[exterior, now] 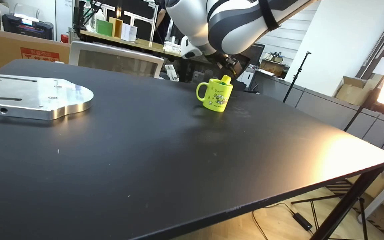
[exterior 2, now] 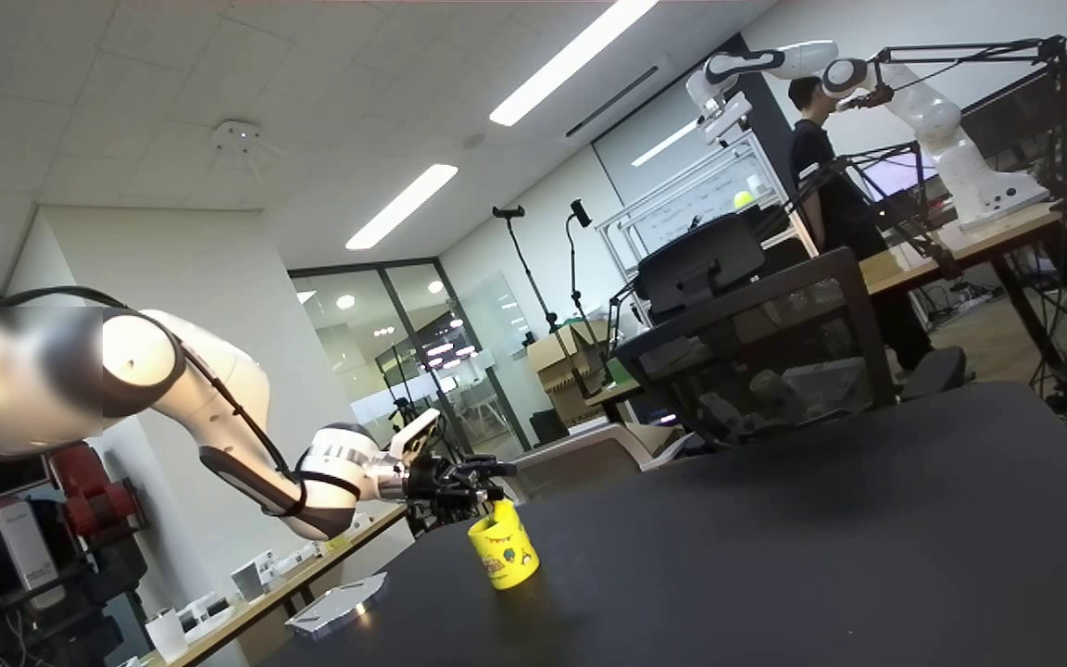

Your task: Take the gluestick from the table and put it in the yellow cup then remove it and put it on the table then put it back in the yellow cup

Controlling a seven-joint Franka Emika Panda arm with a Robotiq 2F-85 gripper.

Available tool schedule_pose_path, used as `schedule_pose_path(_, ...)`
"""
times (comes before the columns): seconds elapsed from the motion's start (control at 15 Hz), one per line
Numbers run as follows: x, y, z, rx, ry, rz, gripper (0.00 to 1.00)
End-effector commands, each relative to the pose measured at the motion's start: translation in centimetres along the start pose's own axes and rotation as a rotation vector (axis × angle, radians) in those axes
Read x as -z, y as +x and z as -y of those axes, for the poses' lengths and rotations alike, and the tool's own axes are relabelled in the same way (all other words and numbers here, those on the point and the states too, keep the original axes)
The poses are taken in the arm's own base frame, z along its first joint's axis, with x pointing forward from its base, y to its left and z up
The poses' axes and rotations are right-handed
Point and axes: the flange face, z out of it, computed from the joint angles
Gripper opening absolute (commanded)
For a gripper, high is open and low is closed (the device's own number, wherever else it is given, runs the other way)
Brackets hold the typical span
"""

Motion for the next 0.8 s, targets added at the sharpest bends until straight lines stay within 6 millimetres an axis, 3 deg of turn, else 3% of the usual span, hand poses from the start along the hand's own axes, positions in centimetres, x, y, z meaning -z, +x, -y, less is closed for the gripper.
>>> schedule_pose_path(0.0, 1.6, -2.5, -0.8, -0.072, -0.003, -0.044, 1.00)
schedule_pose_path(0.33, 1.0, -7.1, -1.1, -0.141, -0.013, -0.286, 1.00)
schedule_pose_path(0.73, -5.4, -12.5, -0.7, -0.219, -0.070, -0.629, 1.00)
